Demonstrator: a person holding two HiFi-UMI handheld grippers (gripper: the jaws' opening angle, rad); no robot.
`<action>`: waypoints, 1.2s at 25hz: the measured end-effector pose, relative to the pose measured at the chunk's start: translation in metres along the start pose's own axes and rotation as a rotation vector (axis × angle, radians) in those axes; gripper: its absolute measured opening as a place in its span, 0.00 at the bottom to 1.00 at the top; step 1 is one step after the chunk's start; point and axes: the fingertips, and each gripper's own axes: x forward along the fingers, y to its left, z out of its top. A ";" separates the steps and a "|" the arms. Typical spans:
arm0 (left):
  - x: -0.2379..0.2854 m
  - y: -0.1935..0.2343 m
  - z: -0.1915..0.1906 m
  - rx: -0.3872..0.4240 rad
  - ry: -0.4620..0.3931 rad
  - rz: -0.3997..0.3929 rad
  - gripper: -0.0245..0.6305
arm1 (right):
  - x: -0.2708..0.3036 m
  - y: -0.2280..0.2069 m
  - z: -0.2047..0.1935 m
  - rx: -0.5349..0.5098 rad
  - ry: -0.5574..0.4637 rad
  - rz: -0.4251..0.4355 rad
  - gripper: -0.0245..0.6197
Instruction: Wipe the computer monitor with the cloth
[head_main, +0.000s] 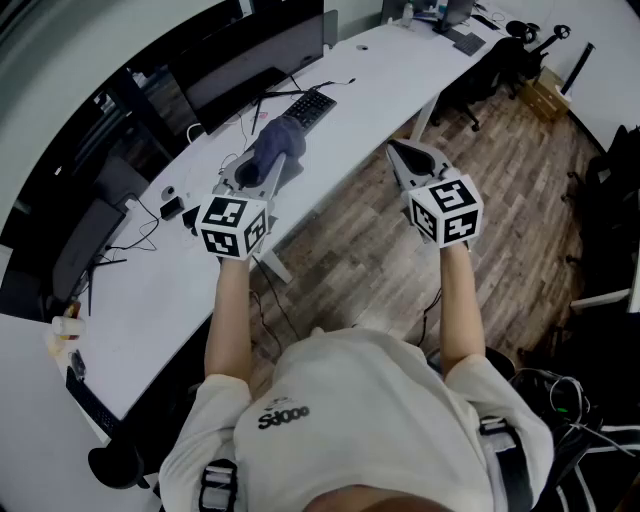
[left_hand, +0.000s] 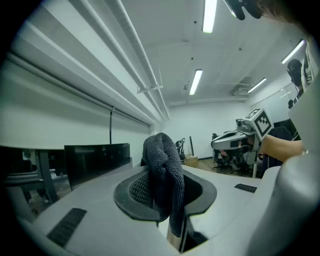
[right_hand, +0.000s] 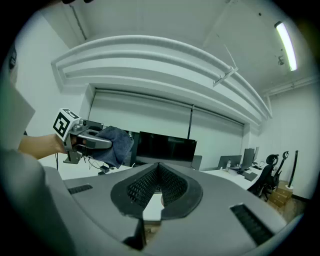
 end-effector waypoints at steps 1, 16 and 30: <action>0.003 -0.003 0.001 0.000 0.001 0.002 0.16 | -0.002 -0.005 -0.002 0.005 -0.001 -0.004 0.05; 0.045 -0.045 -0.021 -0.014 0.063 0.043 0.16 | -0.037 -0.074 -0.035 0.123 -0.094 0.012 0.05; 0.165 0.013 -0.026 -0.015 0.045 0.046 0.16 | 0.041 -0.155 -0.042 0.036 -0.133 0.028 0.05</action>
